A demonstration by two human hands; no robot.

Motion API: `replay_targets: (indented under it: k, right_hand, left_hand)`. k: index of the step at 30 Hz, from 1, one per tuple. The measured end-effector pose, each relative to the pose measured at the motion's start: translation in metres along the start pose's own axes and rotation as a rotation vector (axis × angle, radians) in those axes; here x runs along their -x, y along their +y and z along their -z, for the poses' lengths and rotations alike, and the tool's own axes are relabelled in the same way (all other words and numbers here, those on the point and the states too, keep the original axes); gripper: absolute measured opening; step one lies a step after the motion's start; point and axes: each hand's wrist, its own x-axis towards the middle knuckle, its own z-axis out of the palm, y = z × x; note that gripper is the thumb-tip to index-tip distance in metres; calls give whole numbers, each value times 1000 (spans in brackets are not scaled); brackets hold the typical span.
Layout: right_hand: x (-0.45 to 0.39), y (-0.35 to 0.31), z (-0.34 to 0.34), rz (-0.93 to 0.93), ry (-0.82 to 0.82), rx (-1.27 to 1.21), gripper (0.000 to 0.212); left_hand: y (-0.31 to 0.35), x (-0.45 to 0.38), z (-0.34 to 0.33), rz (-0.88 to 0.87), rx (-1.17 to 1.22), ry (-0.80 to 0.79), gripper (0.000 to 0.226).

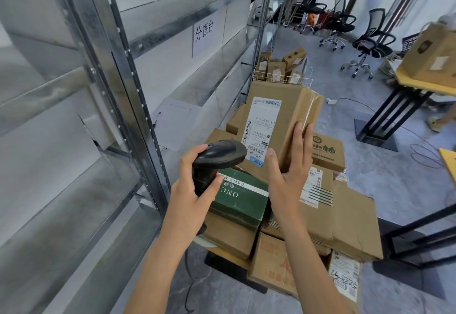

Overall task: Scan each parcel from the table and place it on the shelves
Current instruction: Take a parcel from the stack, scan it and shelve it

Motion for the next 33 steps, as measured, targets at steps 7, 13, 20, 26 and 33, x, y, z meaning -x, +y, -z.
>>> replay_targets:
  k: [7,13,20,26,33]
  right_hand:
    - [2,2,-1,-17,6,-3,73]
    - [-1,2,0,-40,21,-34,73]
    - [-2,2,-2,-53,27,-27,73]
    - [-2,0,-6,-34,29,-19,73]
    - [3,-5,-10,-58,-16,-15,74]
  left_hand:
    - [-3,-1,-2,-18,-13,-5,65]
    - [-1,-1,-2,-1,-19,-34,60]
    - [0,-3,0,8,-9,-41,56]
    - [-3,-6,3,3,-31,-30,65]
    - [-1,-2,9,16,-34,7,64]
